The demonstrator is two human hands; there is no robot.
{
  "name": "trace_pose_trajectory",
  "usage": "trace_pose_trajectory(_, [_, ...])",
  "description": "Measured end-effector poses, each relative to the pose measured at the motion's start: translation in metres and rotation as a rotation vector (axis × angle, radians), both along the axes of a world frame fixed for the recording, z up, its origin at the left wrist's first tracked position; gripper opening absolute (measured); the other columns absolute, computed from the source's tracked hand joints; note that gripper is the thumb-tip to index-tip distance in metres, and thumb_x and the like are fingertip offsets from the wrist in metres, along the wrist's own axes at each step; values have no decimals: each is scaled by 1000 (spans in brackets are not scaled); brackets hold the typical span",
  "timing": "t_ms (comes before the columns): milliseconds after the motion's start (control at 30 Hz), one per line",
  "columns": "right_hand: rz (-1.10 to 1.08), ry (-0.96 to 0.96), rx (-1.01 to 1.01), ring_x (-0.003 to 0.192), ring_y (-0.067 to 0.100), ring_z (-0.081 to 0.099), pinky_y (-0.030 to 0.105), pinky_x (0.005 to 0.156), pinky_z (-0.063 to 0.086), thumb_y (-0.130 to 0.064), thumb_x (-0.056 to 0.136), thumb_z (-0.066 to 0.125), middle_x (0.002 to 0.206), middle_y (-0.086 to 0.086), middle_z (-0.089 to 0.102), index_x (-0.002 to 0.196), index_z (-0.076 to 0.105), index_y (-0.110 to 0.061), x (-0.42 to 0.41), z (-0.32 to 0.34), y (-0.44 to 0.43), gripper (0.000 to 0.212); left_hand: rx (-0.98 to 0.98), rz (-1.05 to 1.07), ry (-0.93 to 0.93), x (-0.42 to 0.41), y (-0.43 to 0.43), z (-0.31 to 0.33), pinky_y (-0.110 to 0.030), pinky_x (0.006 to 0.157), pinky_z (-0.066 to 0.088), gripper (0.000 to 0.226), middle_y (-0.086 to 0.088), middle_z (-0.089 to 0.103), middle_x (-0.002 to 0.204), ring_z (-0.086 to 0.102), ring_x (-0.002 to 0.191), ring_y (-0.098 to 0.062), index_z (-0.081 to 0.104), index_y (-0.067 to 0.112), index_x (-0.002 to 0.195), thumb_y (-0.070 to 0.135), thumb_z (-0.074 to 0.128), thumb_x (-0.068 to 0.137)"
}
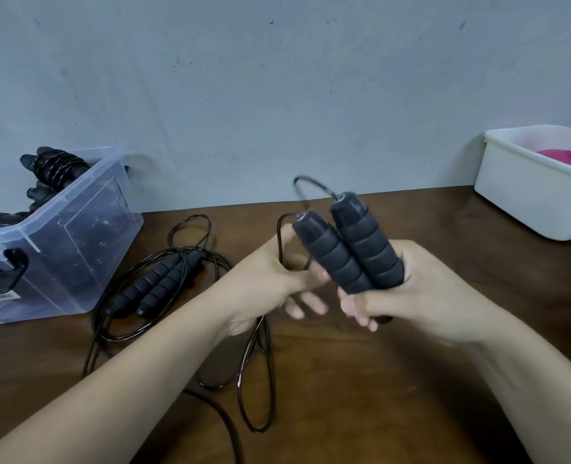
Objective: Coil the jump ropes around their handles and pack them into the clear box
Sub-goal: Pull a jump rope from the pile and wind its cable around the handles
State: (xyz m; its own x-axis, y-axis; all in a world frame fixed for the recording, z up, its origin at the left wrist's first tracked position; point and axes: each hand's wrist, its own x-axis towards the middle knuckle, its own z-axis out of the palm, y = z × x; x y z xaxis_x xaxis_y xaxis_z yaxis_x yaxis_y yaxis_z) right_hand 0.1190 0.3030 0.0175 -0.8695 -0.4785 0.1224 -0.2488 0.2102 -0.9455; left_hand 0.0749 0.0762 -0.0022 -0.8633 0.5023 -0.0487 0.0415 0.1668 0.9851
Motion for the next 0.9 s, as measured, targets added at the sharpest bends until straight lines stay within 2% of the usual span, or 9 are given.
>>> trace_pose_trajectory(100, [-137, -36, 65, 62, 23, 62, 36, 59, 52, 4, 87, 79, 73, 13, 69, 105, 68, 7, -19, 14, 21, 21, -100, 112, -12, -12, -13, -8, -22, 45, 28, 35, -7, 70, 79, 41, 50, -14, 61, 26, 135, 27, 72, 102])
trace_pose_trajectory(200, [-197, -27, 230, 63, 24, 60, 37, 60, 50, -3, 88, 81, 69, 12, 67, 91, 64, 3, -39, 35, 34, 18, -201, 163, 69, -21, -23, -6, -25, 50, 25, 21, 4, 45, 63, 29, 49, -13, 70, 17, 116, 34, 66, 105])
trace_pose_trajectory(300, [-163, -101, 115, 62, 27, 55, 36, 55, 43, 2, 88, 77, 74, 17, 63, 90, 62, 4, -52, 48, 26, 15, -366, 222, 243, -24, -23, 4, -27, 57, 36, 19, 16, 49, 61, 39, 47, -7, 67, 26, 105, 45, 64, 103])
trace_pose_trajectory(367, [-66, -193, 53, 59, 26, 51, 32, 51, 39, 4, 87, 75, 74, 19, 58, 103, 62, 15, -56, 59, 22, 24, -421, 292, 330, -24, -23, 13, -25, 62, 43, 24, 15, 60, 73, 51, 48, 0, 62, 36, 110, 55, 68, 97])
trace_pose_trajectory(500, [96, -332, 8, 57, 22, 49, 27, 44, 38, -5, 82, 73, 77, 18, 54, 115, 67, 10, -52, 84, 23, 36, -158, 343, 240, -31, -36, 31, -31, 51, 43, 31, -1, 68, 74, 62, 55, -17, 62, 28, 121, 43, 75, 96])
trace_pose_trajectory(600, [143, -385, -11, 54, 20, 49, 25, 41, 38, -7, 79, 74, 77, 17, 54, 115, 69, 5, -47, 98, 20, 38, -11, 288, 178, -40, -50, 38, -26, 48, 28, 19, -2, 58, 74, 47, 54, -13, 75, 14, 108, 32, 68, 104])
trace_pose_trajectory(667, [197, -409, -2, 52, 19, 49, 23, 41, 39, -10, 77, 76, 77, 17, 54, 115, 70, 5, -43, 109, 19, 41, -6, 315, 221, -45, -52, 43, -25, 49, 22, 26, 1, 46, 69, 32, 53, -12, 78, 18, 104, 36, 60, 108])
trace_pose_trajectory(800, [325, -408, 67, 50, 18, 51, 23, 42, 40, -4, 86, 68, 75, 17, 55, 117, 69, 7, -25, 125, 7, 32, -395, 458, 631, -58, -52, 52, -30, 61, 39, 31, 14, 51, 66, 41, 61, -6, 62, 41, 79, 42, 51, 108])
trace_pose_trajectory(900, [325, -289, 84, 52, 19, 53, 25, 45, 41, 5, 92, 66, 72, 15, 58, 118, 63, 14, -16, 123, -15, 27, -482, 383, 619, -54, -34, 53, -31, 56, 32, 45, 18, 49, 54, 37, 55, -6, 56, 46, 61, 26, 52, 101])
